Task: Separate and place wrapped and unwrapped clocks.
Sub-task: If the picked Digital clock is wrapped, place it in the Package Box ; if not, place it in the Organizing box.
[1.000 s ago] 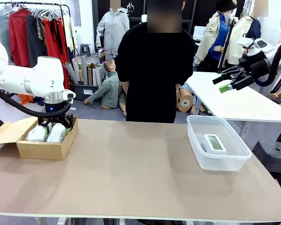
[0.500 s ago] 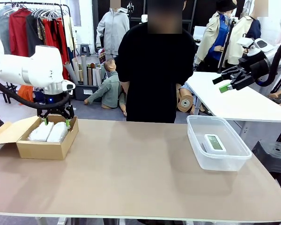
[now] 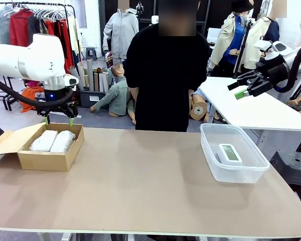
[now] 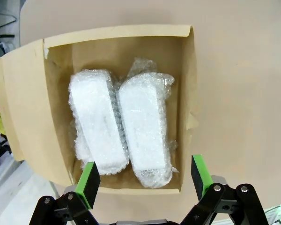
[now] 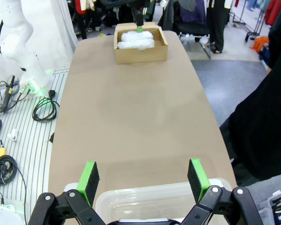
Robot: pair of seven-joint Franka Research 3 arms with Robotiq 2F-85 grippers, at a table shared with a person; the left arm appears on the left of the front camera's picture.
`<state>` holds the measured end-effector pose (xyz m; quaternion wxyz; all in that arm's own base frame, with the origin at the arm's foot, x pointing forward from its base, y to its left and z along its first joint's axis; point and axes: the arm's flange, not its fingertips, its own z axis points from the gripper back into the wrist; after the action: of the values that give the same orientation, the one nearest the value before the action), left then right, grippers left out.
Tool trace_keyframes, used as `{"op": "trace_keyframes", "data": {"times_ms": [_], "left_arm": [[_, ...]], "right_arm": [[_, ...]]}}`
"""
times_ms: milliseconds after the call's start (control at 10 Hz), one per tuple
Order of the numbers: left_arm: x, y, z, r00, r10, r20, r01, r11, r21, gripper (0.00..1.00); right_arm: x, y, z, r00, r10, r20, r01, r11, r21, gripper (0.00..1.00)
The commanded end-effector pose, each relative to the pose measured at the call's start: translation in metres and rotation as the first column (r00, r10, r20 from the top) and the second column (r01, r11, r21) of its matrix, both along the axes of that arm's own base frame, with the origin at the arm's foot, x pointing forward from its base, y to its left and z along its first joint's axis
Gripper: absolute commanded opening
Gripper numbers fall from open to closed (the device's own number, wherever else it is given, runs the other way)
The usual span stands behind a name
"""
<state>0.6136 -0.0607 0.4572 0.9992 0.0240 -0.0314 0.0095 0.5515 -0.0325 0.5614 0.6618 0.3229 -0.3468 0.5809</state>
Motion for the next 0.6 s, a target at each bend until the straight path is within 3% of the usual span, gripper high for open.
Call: {"op": "trace_keyframes", "data": {"times_ms": [0,500], "left_arm": [[-0.0027,-0.0003,0.0048,1.0,0.018,-0.002,-0.018,1.0,-0.003,1.0],[0.0,0.0,0.0,1.0,0.0,0.0,0.0,1.0,0.0,1.0]], "right_arm": [[-0.0002,0.0004,0.0019,1.0,0.0,0.004,0.0,1.0,0.002,1.0],[-0.0002,0.0004,0.0019,1.0,0.0,0.004,0.0,1.0,0.002,1.0]]}}
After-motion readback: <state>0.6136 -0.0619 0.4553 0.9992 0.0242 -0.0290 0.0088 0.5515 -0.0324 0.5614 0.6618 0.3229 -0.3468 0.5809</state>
